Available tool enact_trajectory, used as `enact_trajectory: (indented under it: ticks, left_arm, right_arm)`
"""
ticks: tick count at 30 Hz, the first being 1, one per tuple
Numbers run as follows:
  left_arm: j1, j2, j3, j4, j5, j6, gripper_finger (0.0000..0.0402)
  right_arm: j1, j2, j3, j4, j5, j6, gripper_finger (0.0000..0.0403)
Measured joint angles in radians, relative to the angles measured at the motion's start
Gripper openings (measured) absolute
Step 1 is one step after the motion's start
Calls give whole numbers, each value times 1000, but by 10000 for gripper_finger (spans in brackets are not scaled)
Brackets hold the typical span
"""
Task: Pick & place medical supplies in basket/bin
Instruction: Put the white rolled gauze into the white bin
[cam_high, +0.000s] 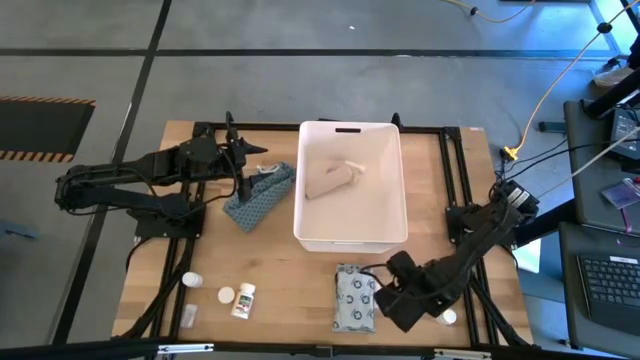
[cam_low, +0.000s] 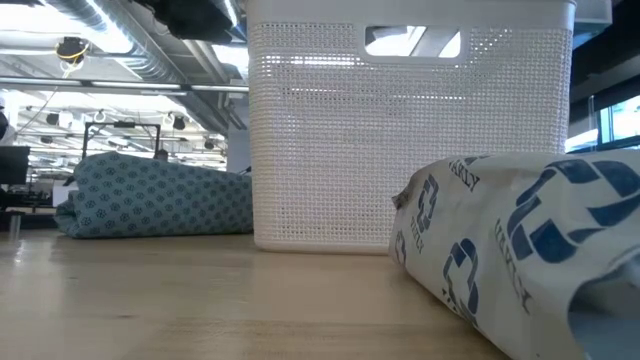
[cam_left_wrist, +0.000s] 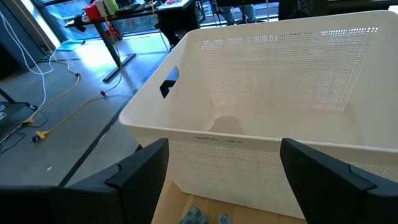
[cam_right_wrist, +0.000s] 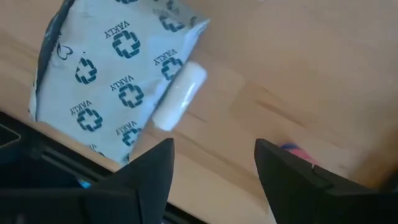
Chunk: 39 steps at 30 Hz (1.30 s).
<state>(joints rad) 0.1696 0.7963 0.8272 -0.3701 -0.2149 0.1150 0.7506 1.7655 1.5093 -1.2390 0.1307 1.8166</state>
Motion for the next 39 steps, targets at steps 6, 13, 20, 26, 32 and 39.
enact_trajectory:
  ticks: [6, 13, 20, 26, 32, 39]
  left_arm:
    - [0, 0, 0, 0, 0, 2, 301]
    - [0, 0, 0, 0, 0, 2, 302]
    - [0, 0, 0, -1, 0, 2, 302]
    - [0, 0, 0, 0, 0, 3, 302]
    - [0, 0, 0, 0, 0, 3, 302]
    - [0, 0, 0, 0, 0, 3, 301]
  right_arm:
    - [0, 0, -168, 211, 1, 15, 225]
    - [0, 0, -328, 458, 2, 12, 225]
    - [-14, 0, -448, 612, 1, 18, 225]
    - [-22, -2, -514, 752, 26, 9, 225]
    - [-22, -1, -551, 843, 119, 7, 225]
    - [-47, 14, -552, 839, 117, 8, 208]
